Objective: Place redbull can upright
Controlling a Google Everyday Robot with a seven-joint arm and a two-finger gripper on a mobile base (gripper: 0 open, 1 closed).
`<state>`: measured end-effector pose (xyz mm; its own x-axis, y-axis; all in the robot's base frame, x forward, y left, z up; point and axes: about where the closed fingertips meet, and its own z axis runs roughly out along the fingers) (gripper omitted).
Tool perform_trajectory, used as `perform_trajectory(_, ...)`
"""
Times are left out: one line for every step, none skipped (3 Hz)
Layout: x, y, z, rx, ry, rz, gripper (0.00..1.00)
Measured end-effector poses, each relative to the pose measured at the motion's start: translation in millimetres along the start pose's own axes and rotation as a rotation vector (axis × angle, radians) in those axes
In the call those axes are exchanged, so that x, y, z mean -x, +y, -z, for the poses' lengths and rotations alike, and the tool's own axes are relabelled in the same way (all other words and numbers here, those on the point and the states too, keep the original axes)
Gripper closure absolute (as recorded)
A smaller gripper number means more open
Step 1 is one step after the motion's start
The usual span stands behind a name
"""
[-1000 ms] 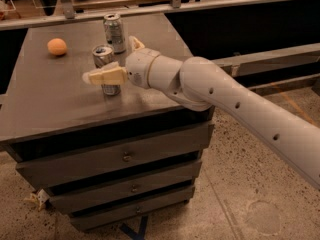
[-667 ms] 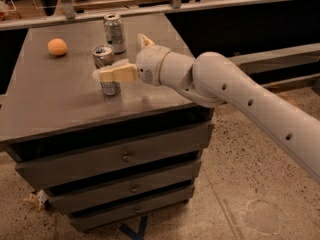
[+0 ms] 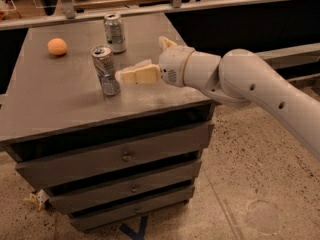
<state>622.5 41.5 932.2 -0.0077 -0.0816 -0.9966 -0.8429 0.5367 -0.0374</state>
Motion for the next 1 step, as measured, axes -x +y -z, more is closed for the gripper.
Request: perform_trajectory(0.0, 0.1, 0.0, 0.0, 0.0, 0.0, 0.0)
